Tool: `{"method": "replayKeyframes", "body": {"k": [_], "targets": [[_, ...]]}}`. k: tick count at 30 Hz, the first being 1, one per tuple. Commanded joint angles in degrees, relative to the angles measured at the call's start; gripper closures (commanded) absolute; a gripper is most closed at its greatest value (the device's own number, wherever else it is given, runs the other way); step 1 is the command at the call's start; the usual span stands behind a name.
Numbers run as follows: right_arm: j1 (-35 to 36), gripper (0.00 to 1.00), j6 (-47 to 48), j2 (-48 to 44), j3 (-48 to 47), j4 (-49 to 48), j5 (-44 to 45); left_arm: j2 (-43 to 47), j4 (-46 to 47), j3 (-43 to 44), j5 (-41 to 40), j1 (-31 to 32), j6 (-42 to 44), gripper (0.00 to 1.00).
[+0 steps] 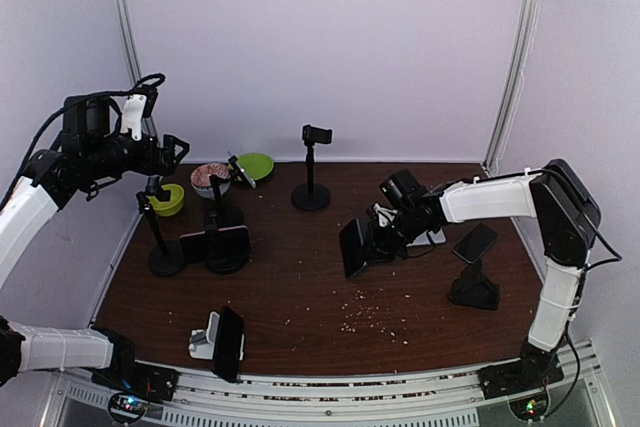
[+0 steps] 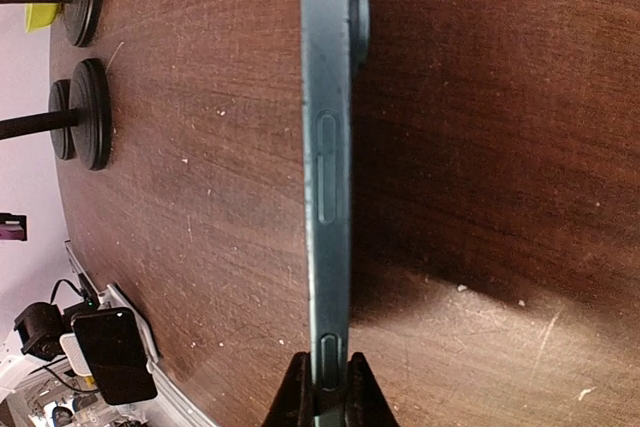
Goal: Remove the phone from the phone stand
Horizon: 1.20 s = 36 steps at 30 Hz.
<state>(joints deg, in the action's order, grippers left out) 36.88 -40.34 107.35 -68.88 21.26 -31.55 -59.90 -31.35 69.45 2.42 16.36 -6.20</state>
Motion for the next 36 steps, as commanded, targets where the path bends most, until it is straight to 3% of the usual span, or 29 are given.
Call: {"method": "replayKeyframes", "body": {"k": [1, 10, 17, 36], "targets": [[0.57, 1.00, 1.53, 2.06, -2.19, 0.18, -0.62, 0.27, 2.62, -0.67, -0.75, 0.34, 0.97, 0.02], [0.60, 0.94, 2.16, 3.27, -2.40, 1.92, 0.66, 0.60, 2.62, -1.13, -0.12, 0.32, 1.05, 0.02], [0.61, 0.81, 3.34, 2.80, -3.09, 4.42, 2.18, 0.56, 2.94, -1.15, 1.52, 0.33, 0.82, 0.02], [0.56, 0.64, 6.66, -0.82, -2.83, 7.39, 6.57, 0.58, 2.89, -1.69, 0.48, 0.34, 1.35, 0.02]]}}
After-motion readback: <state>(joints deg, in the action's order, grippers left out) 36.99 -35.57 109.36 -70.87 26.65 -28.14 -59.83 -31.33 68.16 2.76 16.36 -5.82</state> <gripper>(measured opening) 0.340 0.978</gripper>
